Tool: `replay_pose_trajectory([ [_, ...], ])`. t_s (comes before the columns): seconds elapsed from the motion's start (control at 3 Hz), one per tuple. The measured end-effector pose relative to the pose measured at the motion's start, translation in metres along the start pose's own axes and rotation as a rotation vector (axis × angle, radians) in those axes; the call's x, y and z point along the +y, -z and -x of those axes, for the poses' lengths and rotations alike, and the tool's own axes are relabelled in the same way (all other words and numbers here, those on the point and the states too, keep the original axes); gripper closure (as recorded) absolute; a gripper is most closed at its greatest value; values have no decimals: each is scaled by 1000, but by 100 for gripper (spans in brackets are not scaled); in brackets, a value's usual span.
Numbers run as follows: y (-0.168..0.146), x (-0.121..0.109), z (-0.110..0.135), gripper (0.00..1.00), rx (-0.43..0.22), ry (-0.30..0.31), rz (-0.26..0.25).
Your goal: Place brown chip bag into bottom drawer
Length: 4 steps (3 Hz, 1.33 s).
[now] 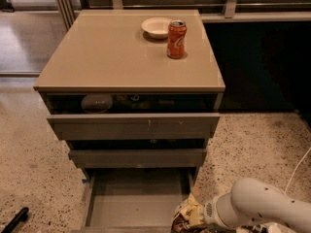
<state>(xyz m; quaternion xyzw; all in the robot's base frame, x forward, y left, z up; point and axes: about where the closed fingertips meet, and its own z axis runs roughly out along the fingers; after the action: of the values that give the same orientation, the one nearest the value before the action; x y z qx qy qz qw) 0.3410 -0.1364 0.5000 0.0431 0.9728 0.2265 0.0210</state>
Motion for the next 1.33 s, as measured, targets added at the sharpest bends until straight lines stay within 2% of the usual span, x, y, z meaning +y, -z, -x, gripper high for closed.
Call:
replay_pose_trajectory([
  [0.33, 4, -8, -3, 100, -10, -22, -1],
  [0.67, 3, -5, -4, 100, -3, -40, 18],
  [1.0, 35, 39, 60, 100, -82, -85, 39],
  [1.33, 35, 39, 60, 100, -82, -85, 39],
])
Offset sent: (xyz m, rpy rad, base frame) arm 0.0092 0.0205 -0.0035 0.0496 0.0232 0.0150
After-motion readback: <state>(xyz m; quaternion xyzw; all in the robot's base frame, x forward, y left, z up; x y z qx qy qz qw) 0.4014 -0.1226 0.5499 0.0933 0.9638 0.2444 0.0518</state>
